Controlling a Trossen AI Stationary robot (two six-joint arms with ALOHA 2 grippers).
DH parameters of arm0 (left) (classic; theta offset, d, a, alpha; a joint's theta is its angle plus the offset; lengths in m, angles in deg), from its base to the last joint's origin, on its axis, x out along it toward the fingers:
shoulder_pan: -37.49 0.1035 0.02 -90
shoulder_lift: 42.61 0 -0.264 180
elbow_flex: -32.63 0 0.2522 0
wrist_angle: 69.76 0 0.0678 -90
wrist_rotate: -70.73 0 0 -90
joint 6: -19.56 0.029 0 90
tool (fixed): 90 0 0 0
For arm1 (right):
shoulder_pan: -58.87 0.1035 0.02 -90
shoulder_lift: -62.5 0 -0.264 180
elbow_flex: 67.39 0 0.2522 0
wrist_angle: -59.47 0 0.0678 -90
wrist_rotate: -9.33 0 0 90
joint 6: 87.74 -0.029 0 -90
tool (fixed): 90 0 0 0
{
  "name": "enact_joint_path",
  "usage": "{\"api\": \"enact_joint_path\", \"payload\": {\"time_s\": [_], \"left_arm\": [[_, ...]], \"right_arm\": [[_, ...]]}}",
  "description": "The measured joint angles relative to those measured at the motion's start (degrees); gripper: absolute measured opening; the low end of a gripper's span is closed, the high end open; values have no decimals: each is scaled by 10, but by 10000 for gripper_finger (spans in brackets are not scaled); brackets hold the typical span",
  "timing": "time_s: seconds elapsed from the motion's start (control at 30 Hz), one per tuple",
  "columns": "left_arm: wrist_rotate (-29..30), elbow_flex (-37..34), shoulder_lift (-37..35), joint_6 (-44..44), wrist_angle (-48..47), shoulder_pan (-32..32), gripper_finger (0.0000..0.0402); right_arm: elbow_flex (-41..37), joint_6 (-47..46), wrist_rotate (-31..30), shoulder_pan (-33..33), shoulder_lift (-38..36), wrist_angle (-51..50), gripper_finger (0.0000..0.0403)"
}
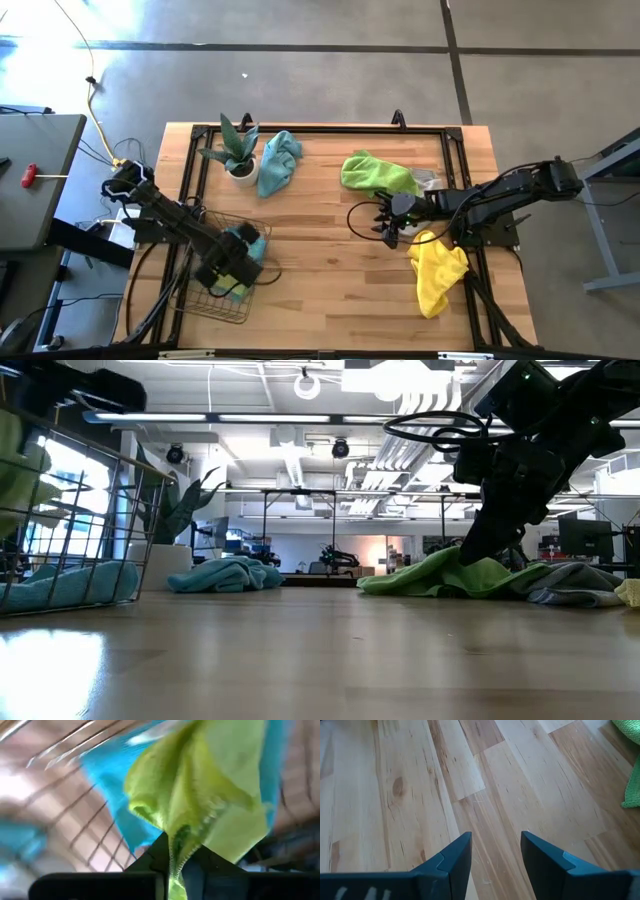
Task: Fold microfiber towels
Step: Put the light green microfiber towel into the wire basket, then fold the green microfiber towel
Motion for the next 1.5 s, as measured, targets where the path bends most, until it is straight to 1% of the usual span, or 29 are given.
{"api": "enact_joint_path", "payload": {"time_s": [0.07, 0.2, 0.4, 0.5, 0.6, 0.73, 0.83, 0.93, 1.03, 1.1, 1.17, 1.23, 1.37, 1.43, 1.5], "left_arm": [[21, 0, 0, -77, 2, 6, 39], [42, 0, 0, -167, 4, 14, 61], [46, 0, 0, -225, 8, 16, 86], [54, 0, 0, -269, 8, 16, 98], [65, 0, 0, -356, 2, 20, 111], [74, 1, -5, -501, -3, 24, 130], [119, 21, -4, -584, -4, 21, 141], [193, 55, -5, -616, 4, 11, 148], [280, 82, -5, -617, 63, 12, 154], [342, 85, -5, -593, 124, 21, 158], [378, 85, -5, -548, 199, 37, 161], [387, 86, 0, -483, 266, 57, 161], [383, 86, 26, -362, 379, 96, 159], [379, 86, 43, -313, 418, 112, 159], [366, 86, 63, -282, 429, 123, 159]], "right_arm": [[0, 0, 0, 0, 0, 0, 161], [0, 0, 0, 0, 0, 0, 161], [0, 0, 0, 0, 0, 0, 161], [0, 0, 0, 0, 0, 0, 161], [0, 0, 0, 0, 0, 0, 161], [0, 0, 0, 0, 0, 0, 161], [0, 0, 0, 0, 0, 0, 161], [0, 0, 0, 0, 0, 0, 161], [0, 0, 0, 0, 0, 0, 161], [0, 0, 0, 0, 0, 0, 161], [0, 0, 0, 0, 0, 0, 161], [0, 0, 0, 0, 0, 0, 161], [0, 0, 0, 0, 0, -1, 161], [0, 0, 0, 0, 0, 0, 161], [0, 0, 0, 0, 0, 0, 161]]}}
